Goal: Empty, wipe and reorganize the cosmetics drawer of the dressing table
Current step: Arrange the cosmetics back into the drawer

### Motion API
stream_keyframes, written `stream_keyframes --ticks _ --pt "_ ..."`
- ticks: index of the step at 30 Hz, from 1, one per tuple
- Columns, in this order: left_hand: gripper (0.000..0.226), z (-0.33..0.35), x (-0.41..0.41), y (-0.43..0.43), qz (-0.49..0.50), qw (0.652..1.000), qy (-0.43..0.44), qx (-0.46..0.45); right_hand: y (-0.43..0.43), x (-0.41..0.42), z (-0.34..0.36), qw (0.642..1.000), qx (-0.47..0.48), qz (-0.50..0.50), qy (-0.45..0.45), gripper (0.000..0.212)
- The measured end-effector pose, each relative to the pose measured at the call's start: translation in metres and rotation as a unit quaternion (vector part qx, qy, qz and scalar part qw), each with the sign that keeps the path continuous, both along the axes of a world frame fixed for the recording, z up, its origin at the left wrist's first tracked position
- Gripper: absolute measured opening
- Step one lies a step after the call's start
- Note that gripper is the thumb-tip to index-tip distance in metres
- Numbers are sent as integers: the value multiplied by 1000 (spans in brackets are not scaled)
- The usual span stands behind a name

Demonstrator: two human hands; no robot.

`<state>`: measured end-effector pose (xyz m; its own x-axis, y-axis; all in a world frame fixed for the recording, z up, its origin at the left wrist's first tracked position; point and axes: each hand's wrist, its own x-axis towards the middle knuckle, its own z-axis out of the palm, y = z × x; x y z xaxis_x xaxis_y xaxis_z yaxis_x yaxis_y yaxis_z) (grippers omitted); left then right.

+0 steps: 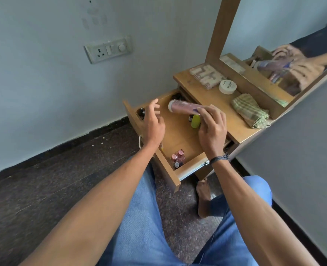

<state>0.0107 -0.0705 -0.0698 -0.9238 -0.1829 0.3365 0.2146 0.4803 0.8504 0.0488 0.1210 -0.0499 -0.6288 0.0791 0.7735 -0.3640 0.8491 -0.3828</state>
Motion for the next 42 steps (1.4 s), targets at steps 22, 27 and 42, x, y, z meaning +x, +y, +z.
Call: stream_keyframes --ticks 22,27,42 --pt "24 9 3 -3 -46 991 -102 69 -52 -71 53 931 129 192 -283 10" --pt "24 2 -1 -2 -21 995 -93 32 -52 -73 49 930 45 197 -306 16" --pt "24 9 -3 2 49 988 -138 -41 -26 -9 -31 895 -54 114 -427 60"
